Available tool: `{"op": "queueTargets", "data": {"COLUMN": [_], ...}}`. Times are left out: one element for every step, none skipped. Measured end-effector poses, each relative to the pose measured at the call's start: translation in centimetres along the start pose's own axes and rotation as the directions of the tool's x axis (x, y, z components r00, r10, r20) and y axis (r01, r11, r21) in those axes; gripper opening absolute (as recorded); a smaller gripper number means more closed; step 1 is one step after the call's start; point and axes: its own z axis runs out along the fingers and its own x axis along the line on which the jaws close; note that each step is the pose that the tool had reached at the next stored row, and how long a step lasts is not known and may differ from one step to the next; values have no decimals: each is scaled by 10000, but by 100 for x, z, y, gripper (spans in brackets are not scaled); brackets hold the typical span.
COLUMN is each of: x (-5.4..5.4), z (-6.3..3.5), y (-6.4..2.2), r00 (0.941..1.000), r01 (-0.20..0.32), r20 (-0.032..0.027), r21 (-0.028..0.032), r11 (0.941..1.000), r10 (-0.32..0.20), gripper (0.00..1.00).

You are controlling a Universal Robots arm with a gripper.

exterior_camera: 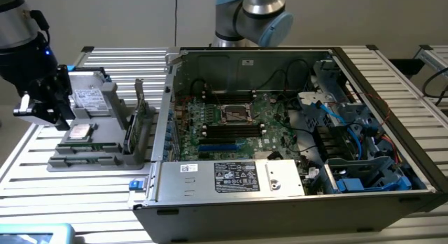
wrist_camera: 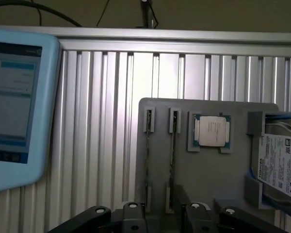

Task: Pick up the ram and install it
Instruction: 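Pick up the ram and move it above insertion slot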

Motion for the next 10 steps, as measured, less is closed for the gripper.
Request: {"op": "queueTargets", "data": {"x": [7, 10, 11, 11, 11, 11, 11, 11, 13, 16], "z": [18, 35, 53, 72, 90, 108, 126, 144, 162, 181], "y": [-6, -14, -22, -28, -32, -35, -39, -42, -45, -49], "r00": [10000, 10000, 10000, 10000, 10000, 10000, 10000, 10000, 10000, 10000], "r01": [0, 1, 2, 4, 5, 5, 5, 5, 6, 7], "r20": [-1, -1, -1, -1, -1, -1, -1, 0, 0, -1], "r21": [0, -1, 0, -1, -1, -2, -1, 0, -1, -1], "r11": [10000, 10000, 10000, 10000, 10000, 10000, 10000, 10000, 10000, 10000], "r10": [0, -1, -2, -4, -5, -5, -5, -5, -6, -7], "gripper": [36, 36, 36, 36, 36, 36, 36, 36, 36, 36]}}
